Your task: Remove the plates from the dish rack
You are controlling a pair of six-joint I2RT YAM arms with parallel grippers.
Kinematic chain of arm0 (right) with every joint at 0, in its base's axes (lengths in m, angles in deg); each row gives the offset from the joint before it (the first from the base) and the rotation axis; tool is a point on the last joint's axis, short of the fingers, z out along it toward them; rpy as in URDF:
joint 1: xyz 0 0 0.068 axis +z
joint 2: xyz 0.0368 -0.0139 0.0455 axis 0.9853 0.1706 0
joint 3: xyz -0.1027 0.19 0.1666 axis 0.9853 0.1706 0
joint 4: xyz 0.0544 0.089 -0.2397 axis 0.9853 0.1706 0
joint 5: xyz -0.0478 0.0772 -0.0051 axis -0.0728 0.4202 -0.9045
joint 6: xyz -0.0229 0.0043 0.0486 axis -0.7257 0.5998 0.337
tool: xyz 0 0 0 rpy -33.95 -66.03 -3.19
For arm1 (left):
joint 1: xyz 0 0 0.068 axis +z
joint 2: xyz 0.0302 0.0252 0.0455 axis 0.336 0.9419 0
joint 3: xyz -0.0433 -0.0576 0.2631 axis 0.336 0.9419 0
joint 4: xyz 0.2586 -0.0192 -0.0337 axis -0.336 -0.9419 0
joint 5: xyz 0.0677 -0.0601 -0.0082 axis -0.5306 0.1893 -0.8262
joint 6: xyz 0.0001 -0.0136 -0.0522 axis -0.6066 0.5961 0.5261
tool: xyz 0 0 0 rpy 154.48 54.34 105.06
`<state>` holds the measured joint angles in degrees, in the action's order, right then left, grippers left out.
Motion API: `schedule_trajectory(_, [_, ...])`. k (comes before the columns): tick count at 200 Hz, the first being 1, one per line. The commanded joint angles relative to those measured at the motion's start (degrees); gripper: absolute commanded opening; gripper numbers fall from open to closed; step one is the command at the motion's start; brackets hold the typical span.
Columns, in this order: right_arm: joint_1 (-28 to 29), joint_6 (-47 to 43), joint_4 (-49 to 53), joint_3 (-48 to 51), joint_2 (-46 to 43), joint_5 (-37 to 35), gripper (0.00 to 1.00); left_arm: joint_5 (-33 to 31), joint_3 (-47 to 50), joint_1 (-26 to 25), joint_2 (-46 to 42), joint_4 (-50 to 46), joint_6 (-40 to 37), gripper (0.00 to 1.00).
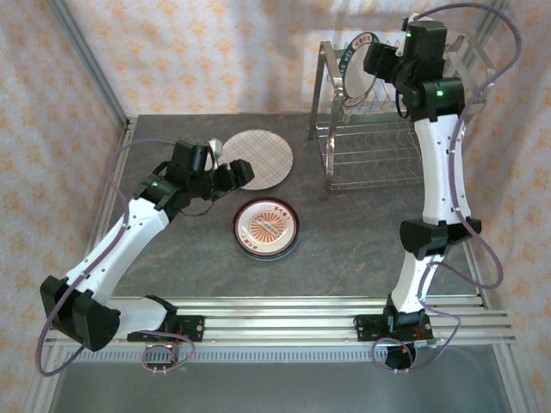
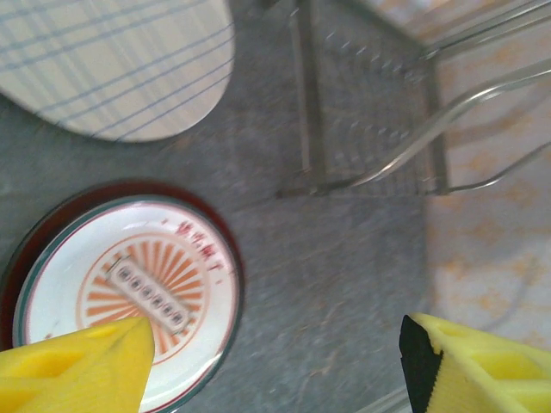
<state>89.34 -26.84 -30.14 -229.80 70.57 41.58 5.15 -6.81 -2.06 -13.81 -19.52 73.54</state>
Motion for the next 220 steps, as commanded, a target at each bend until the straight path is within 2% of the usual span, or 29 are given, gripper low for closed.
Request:
schedule_trajectory(1, [-0.3, 2.5, 1.0, -3.3, 0.8, 2.9, 0.76, -0.2, -3.3, 0.1, -1.4, 1.9, 1.8, 0.76])
schedule_trajectory(28, [-0.3, 2.7, 0.7, -3.1, 2.1, 3.8, 0.65, 1.1, -4.9, 0.1, -2.2, 4.1, 3.3, 0.76])
schedule_trajectory(71, [-0.3, 3.0, 0.8, -2.8, 3.2, 4.7, 0.49, 2.5, -4.7, 0.1, -4.4, 13.2, 7.0, 0.76])
schedule_trajectory(100, [-0.3, 3.0, 0.6, -2.2, 3.2, 5.3, 0.44, 2.5, -4.9, 0.0, -5.6, 19.2, 8.8, 0.76])
schedule_trajectory(130, [-0.2, 2.4, 0.6, -2.1, 3.5, 5.6, 0.38, 1.4, -2.1, 0.0, -7.8, 29.5, 11.8, 0.77])
schedule_trajectory(186, [0.6, 0.4, 0.4, -2.3, 3.6, 3.8, 0.18, -2.8, 5.9, 0.0, -11.6, 48.1, 18.1, 0.78])
schedule_trajectory(220, [1.6, -1.1, 0.2, -2.3, 3.5, 1.0, 0.08, -1.6, 5.9, -0.2, -11.1, 50.2, 18.9, 0.77])
